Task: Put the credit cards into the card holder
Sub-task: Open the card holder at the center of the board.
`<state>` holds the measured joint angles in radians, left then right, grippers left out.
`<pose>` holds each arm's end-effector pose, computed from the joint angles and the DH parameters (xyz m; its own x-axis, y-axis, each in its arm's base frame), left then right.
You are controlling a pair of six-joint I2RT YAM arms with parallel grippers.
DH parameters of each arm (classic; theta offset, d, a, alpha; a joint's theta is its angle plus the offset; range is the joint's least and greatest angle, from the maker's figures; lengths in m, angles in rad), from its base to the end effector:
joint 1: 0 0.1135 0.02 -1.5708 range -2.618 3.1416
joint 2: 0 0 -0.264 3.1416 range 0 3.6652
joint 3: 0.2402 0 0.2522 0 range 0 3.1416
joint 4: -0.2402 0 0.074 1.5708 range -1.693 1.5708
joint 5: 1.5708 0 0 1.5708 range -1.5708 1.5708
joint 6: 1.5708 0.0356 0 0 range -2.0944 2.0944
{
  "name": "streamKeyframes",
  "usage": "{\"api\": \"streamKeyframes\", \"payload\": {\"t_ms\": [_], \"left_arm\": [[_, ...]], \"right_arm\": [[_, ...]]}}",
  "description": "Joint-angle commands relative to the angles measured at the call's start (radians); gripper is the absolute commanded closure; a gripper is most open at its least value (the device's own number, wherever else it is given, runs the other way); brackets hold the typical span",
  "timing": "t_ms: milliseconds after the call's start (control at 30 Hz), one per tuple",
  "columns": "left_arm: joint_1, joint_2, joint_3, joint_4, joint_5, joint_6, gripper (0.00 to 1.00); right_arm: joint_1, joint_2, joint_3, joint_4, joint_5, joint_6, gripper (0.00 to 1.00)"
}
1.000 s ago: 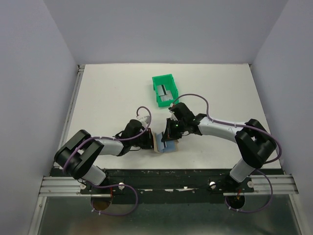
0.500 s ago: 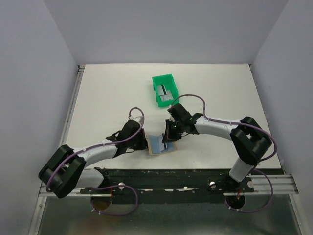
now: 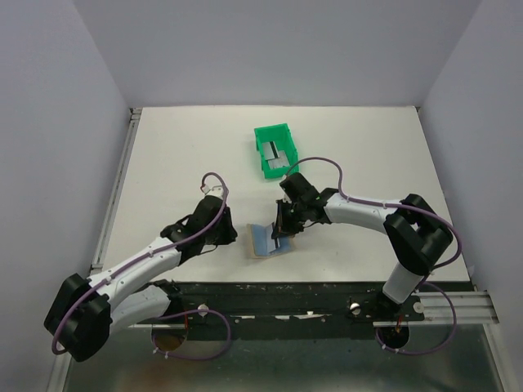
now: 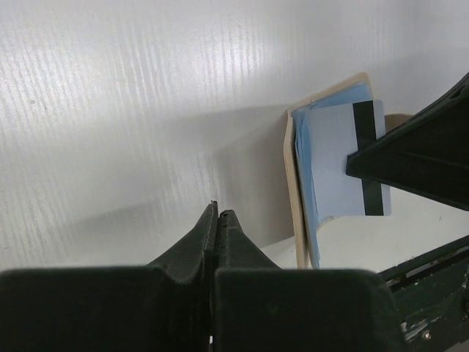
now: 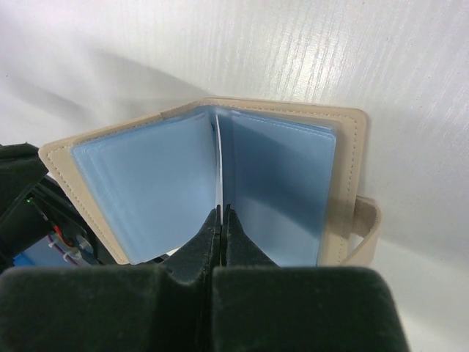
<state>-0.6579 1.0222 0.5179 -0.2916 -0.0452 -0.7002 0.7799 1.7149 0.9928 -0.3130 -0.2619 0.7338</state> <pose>0.1612 -0.1225 0.1946 -0.8098 -0.1877 -0.5558 0.0837 0.9008 -0.4261 0.2329 0.2433 0.1647 -0.9718 -0.0514 -0.2300 -0.1647 0.8459 0.5072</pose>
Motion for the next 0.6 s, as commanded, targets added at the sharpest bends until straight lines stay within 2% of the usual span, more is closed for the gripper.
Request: {"api": "streamKeyframes", "payload": {"t_ms": [0, 233, 433, 567], "left_arm": [[0.000, -0.068, -0.005, 0.041, 0.074, 0.007, 1.00], [0.000, -0.198, -0.015, 0.164, 0.177, 0.036, 1.00], [-0.006, -0.071, 0.010, 0.213, 0.268, 0.047, 1.00], [-0.014, -0.005, 0.014, 0.221, 0.274, 0.047, 1.00]], "right_arm": [[0.007, 0.026, -0.003, -0.047, 0.059, -0.013, 1.00], [0.007, 0.028, -0.005, -0.046, 0.059, -0.010, 0.99], [0.007, 0.032, -0.011, -0.044, 0.058, -0.007, 1.00], [0.007, 0.034, -0.008, -0.044, 0.059, -0.007, 0.99]]}}
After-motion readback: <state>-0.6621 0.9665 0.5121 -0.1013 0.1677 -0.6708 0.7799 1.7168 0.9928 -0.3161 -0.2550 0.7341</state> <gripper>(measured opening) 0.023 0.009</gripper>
